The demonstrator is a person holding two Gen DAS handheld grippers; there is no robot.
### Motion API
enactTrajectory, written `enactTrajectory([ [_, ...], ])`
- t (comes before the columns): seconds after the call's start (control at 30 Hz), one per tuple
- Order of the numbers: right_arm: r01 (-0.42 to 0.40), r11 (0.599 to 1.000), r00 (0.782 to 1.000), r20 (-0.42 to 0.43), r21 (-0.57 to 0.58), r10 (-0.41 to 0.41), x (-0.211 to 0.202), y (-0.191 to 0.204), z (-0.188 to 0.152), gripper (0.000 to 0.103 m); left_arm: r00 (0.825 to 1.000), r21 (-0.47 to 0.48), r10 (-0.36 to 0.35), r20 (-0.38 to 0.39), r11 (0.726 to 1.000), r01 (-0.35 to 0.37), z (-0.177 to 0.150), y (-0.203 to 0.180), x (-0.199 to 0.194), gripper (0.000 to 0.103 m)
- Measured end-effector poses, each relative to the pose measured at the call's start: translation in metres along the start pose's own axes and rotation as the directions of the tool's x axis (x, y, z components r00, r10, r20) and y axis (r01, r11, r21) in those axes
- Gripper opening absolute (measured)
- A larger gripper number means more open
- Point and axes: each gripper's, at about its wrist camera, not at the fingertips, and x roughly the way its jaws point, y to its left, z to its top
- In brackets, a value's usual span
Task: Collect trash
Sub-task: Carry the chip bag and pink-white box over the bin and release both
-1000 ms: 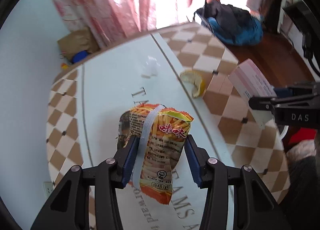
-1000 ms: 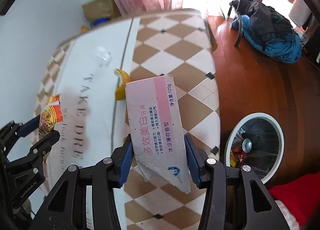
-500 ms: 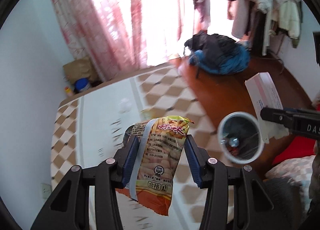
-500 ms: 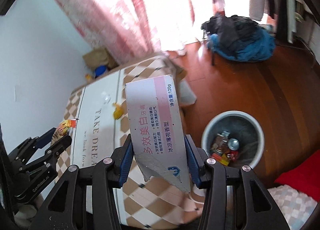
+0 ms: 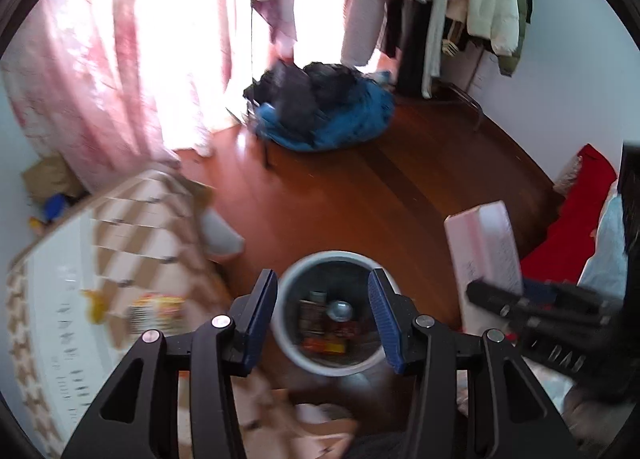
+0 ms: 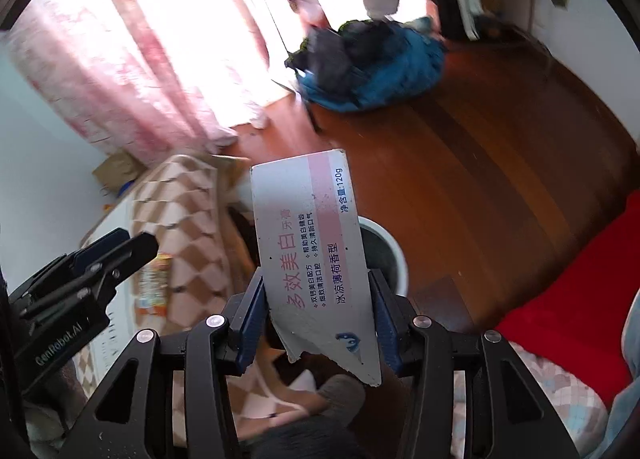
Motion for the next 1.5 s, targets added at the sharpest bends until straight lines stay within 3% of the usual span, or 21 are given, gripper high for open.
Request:
enactTrajectory([
  [0.13, 0.0, 0.998, 0.997, -0.071, 0.056, 0.004, 0.049, -0.039, 0.002, 0.051, 0.991, -0.084, -0.085, -0.106, 0.994, 0.076, 0.009, -0.008, 0.065, 0.044],
  [0.23, -0.007, 0.996, 0.991, -0.131, 0.09, 0.019, 0.089, -0.059, 0.001, 0.05, 0.965, -0.168, -0.164, -0.206, 0.977, 0.13, 0.011, -0.007, 0.117, 0.042],
  [0.3, -0.006, 0.994, 0.986, -0.166, 0.11, 0.024, 0.115, -0.069, -0.003, 0.05, 0.949, -0.211, -0.198, -0.246, 0.966, 0.147, 0.01, -0.005, 0.143, 0.042],
  [0.37, -0.003, 0.992, 0.982, -0.187, 0.129, 0.027, 0.134, -0.078, -0.005, 0.05, 0.939, -0.239, -0.187, -0.29, 0.964, 0.119, 0.008, -0.003, 0.164, 0.042],
  [0.4, -0.005, 0.99, 0.98, -0.195, 0.141, 0.033, 0.142, -0.082, -0.006, 0.05, 0.939, -0.246, -0.185, -0.29, 0.963, 0.114, 0.006, -0.002, 0.164, 0.042],
  [0.47, -0.02, 0.989, 0.979, -0.197, 0.148, 0.049, 0.146, -0.085, -0.01, 0.05, 0.959, -0.226, -0.148, -0.241, 0.97, 0.093, 0.006, 0.002, 0.148, 0.042],
  [0.5, -0.022, 0.99, 0.979, -0.197, 0.143, 0.05, 0.147, -0.085, -0.01, 0.05, 0.974, -0.189, -0.097, -0.206, 0.98, 0.058, 0.007, 0.004, 0.134, 0.046],
  [0.57, -0.036, 0.991, 0.978, -0.2, 0.13, 0.062, 0.149, -0.08, -0.01, 0.05, 0.987, -0.154, -0.019, -0.159, 0.988, -0.006, 0.008, 0.013, 0.11, 0.047],
  [0.63, -0.053, 0.991, 0.976, -0.202, 0.121, 0.077, 0.145, -0.072, -0.008, 0.05, 0.992, -0.153, 0.048, -0.117, 0.986, -0.066, 0.008, 0.031, 0.086, 0.059],
  [0.7, -0.077, 0.991, 0.976, -0.193, 0.109, 0.097, 0.141, -0.056, -0.002, 0.051, 0.987, -0.171, 0.123, -0.1, 0.975, -0.139, 0.004, 0.057, 0.061, 0.098],
  [0.87, -0.12, 0.991, 0.978, -0.166, 0.064, 0.129, 0.127, -0.006, 0.009, 0.051, 0.953, -0.186, 0.271, -0.137, 0.938, -0.293, -0.022, 0.124, 0.025, 0.1],
  [0.97, -0.121, 0.992, 0.979, -0.16, 0.041, 0.126, 0.125, 0.02, 0.011, 0.051, 0.932, -0.227, 0.296, -0.21, 0.912, -0.341, -0.045, 0.16, 0.029, 0.1],
  [1.03, -0.114, 0.993, 0.979, -0.164, 0.032, 0.117, 0.125, 0.036, 0.01, 0.051, 0.927, -0.247, 0.279, -0.249, 0.908, -0.34, -0.056, 0.174, 0.039, 0.1],
  [1.17, -0.085, 0.996, 0.981, -0.176, 0.018, 0.087, 0.126, 0.054, 0.004, 0.05, 0.924, -0.249, 0.195, -0.329, 0.926, -0.284, -0.071, 0.186, 0.072, 0.099],
  [1.23, -0.067, 0.998, 0.981, -0.183, 0.012, 0.068, 0.126, 0.06, 0.0, 0.05, 0.923, -0.235, 0.189, -0.335, 0.932, -0.276, -0.072, 0.184, 0.08, 0.089],
  [1.27, -0.06, 0.998, 0.981, -0.185, 0.008, 0.06, 0.125, 0.061, -0.002, 0.051, 0.921, -0.229, 0.194, -0.338, 0.932, -0.28, -0.072, 0.184, 0.083, 0.058],
  [1.33, -0.053, 0.999, 0.981, -0.186, 0.004, 0.053, 0.121, 0.06, -0.005, 0.051, 0.927, -0.235, 0.192, -0.323, 0.933, -0.275, -0.07, 0.181, 0.079, 0.046],
  [1.37, -0.051, 0.999, 0.981, -0.185, 0.002, 0.051, 0.118, 0.06, -0.006, 0.051, 0.931, -0.235, 0.191, -0.31, 0.934, -0.27, -0.07, 0.181, 0.075, 0.035],
  [1.4, -0.051, 0.999, 0.982, -0.182, 0.0, 0.05, 0.114, 0.058, -0.006, 0.051, 0.934, -0.233, 0.195, -0.3, 0.934, -0.27, -0.07, 0.181, 0.071, 0.029],
  [1.5, -0.053, 0.999, 0.986, -0.16, -0.006, 0.051, 0.101, 0.056, -0.006, 0.051, 0.95, -0.236, 0.184, -0.252, 0.941, -0.245, -0.067, 0.174, 0.053, 0.028],
])
